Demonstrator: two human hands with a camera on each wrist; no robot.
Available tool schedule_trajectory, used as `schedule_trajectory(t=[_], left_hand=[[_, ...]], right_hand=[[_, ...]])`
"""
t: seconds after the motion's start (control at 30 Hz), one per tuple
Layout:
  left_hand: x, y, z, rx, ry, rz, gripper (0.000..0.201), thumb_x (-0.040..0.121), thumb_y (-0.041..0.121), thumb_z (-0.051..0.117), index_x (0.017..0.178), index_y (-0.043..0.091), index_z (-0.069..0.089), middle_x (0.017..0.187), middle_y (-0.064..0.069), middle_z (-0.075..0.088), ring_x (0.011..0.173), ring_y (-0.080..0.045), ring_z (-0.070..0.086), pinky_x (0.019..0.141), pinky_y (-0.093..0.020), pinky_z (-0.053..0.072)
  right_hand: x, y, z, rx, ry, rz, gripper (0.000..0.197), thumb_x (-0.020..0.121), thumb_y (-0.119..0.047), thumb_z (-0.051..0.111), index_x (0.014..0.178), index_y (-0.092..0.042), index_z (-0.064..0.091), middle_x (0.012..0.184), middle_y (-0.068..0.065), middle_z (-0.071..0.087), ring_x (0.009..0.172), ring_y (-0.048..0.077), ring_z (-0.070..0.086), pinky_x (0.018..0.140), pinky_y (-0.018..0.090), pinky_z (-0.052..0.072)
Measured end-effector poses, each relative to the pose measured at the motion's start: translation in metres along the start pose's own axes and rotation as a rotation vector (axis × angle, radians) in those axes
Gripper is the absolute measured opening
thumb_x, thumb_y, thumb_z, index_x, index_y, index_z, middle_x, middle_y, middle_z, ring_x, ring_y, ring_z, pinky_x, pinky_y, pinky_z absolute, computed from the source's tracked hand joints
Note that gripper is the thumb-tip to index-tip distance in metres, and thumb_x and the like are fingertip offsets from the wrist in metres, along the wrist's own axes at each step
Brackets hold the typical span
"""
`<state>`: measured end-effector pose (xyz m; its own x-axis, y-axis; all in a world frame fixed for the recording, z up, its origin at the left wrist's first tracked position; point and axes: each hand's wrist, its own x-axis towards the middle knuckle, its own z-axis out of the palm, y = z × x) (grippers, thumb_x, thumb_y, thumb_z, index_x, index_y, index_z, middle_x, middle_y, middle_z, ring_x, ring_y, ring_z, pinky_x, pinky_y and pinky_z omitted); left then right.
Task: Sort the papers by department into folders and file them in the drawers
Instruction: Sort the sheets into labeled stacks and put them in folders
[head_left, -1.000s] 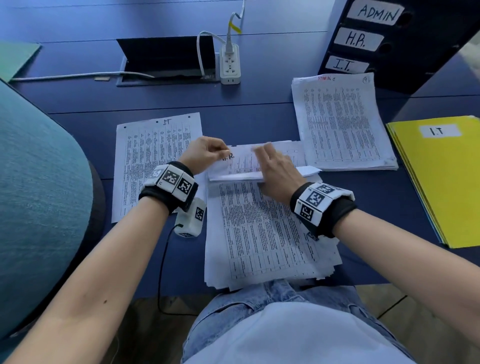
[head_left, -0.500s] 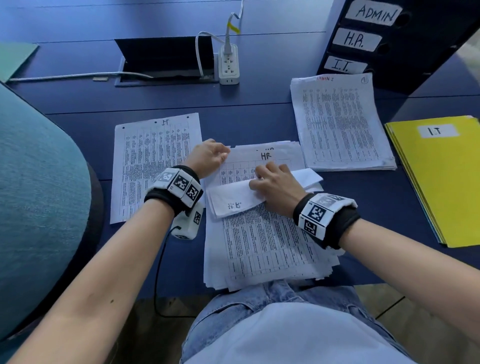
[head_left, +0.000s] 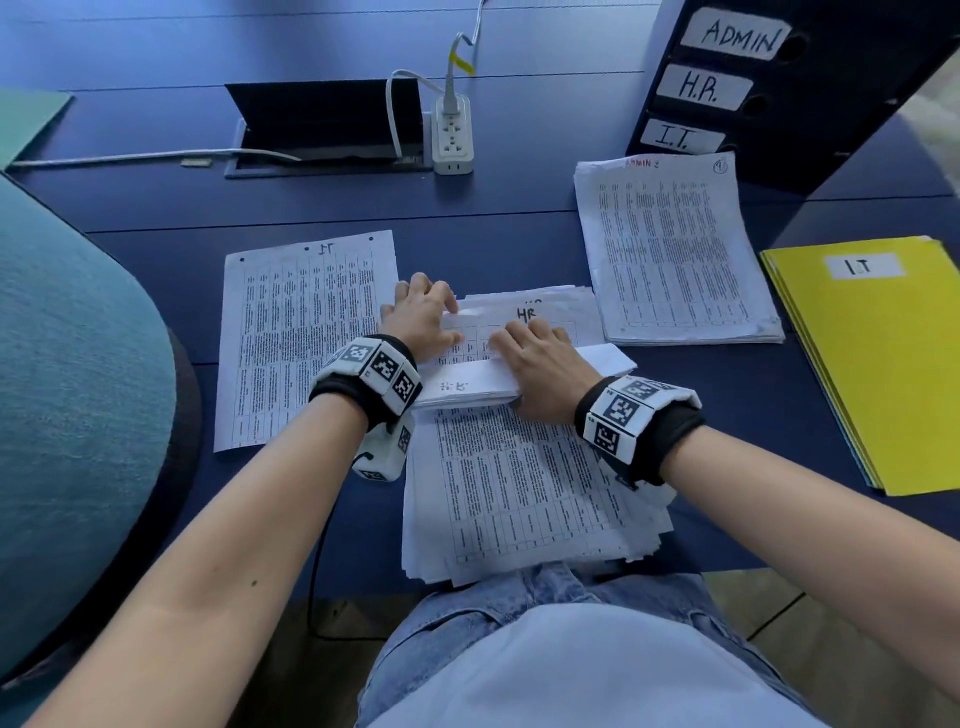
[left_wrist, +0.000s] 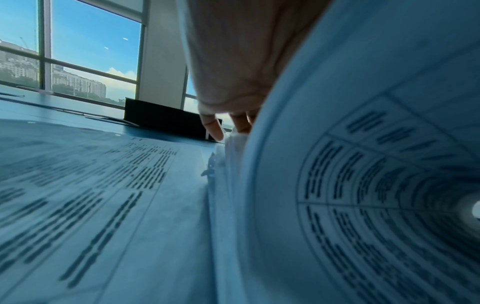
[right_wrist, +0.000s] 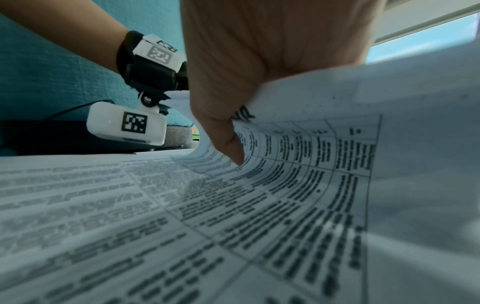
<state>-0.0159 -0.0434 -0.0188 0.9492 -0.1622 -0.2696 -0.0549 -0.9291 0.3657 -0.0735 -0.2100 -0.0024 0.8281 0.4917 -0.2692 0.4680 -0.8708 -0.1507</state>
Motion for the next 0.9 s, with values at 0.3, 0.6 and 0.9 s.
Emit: schedule_trajectory(t=[0.3, 0.6, 0.9], left_hand=[[-0.01, -0.002, -0.014, -0.185, 0.001, 0.235, 0.014, 0.086, 0.014, 0.06, 0.088, 0.016, 0.047, 0.089, -0.003, 0.053, 0.09, -0.028, 0.054, 0.084, -0.037, 0.044], [-0.01, -0.01, -0.013, -0.479, -0.08, 0.143, 0.107, 0.048, 0.098, 0.019, 0.084, 0.009, 0.067, 0.096, 0.001, 0.06, 0.086, -0.012, 0.053, 0.078, -0.026, 0.039], [0.003, -0.016, -0.01, -0.514, -0.042, 0.128, 0.011, 0.087, 0.009, 0.061, 0.09, 0.0, 0.066, 0.063, 0.007, 0.054, 0.049, 0.011, 0.049, 0.062, -0.013, 0.039]], right_hand=[[0.009, 0.007, -0.003, 0.109, 0.061, 0.183, 0.086, 0.076, -0.017, 0.068, 0.144, -0.004, 0.016, 0.146, 0.014, 0.016, 0.124, 0.032, 0.035, 0.102, 0.044, 0.032], [-0.006, 0.002, -0.002, -0.201, 0.306, 0.067, 0.036, 0.044, -0.005, 0.075, 0.077, -0.014, 0.067, 0.096, 0.008, 0.068, 0.099, 0.027, 0.046, 0.078, 0.035, 0.026], [-0.013, -0.014, -0.015, -0.05, 0.163, 0.065, 0.038, 0.075, 0.003, 0.049, 0.113, -0.004, 0.05, 0.092, 0.007, 0.063, 0.082, 0.026, 0.059, 0.084, 0.036, 0.037]])
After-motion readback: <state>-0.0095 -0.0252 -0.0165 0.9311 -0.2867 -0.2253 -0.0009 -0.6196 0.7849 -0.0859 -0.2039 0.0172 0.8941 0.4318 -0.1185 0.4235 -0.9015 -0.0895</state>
